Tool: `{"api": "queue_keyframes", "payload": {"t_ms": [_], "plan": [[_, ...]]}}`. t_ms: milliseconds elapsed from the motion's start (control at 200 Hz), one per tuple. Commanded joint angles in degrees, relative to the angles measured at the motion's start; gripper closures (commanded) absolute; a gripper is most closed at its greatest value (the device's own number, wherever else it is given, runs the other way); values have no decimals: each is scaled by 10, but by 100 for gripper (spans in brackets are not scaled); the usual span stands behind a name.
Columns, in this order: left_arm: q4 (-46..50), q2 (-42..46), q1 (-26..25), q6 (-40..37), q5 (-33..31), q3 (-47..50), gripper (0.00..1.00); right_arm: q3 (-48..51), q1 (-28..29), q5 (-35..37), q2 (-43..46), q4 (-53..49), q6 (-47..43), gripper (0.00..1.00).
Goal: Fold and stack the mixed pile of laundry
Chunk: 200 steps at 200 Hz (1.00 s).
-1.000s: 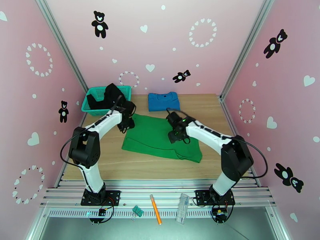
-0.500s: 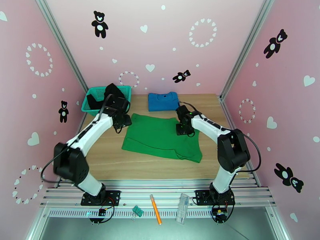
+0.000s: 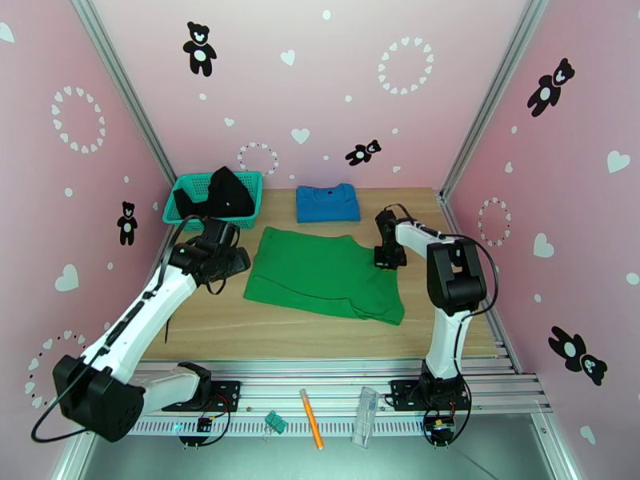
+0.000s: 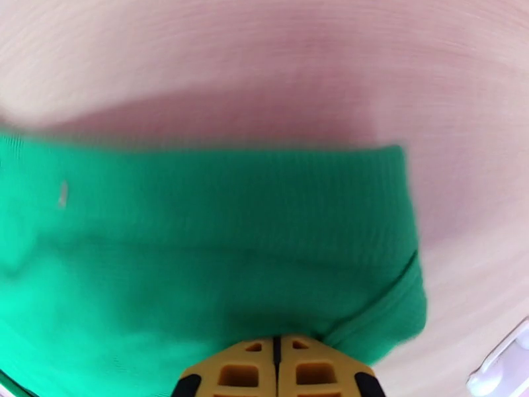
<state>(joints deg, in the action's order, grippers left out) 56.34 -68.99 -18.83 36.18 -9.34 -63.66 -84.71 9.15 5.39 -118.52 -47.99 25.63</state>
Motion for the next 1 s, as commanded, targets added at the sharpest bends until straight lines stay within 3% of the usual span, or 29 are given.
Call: {"api": "queue_keyframes", "payload": {"t_ms": [0, 210, 400, 566, 746, 996], "plan": [[7, 3, 0, 1, 0, 18, 20, -28, -24, 28, -50, -33, -5, 98], [-25, -96, -1, -17, 33, -18, 21, -68, -69, 35, -82, -65, -17, 98], [-73, -252, -5, -66, 60, -139, 34, -65, -71, 16, -77, -61, -38, 96], [-74, -423, -5, -121, 55, -312, 40, -19, -56, -20, 9, -49, -48, 88], [-5, -606, 2, -152, 14, -519, 43, 51, -15, -36, 126, -41, -53, 82], [24, -759, 8, -174, 43, -709, 44, 129, 22, -83, 244, -9, -45, 82]]}}
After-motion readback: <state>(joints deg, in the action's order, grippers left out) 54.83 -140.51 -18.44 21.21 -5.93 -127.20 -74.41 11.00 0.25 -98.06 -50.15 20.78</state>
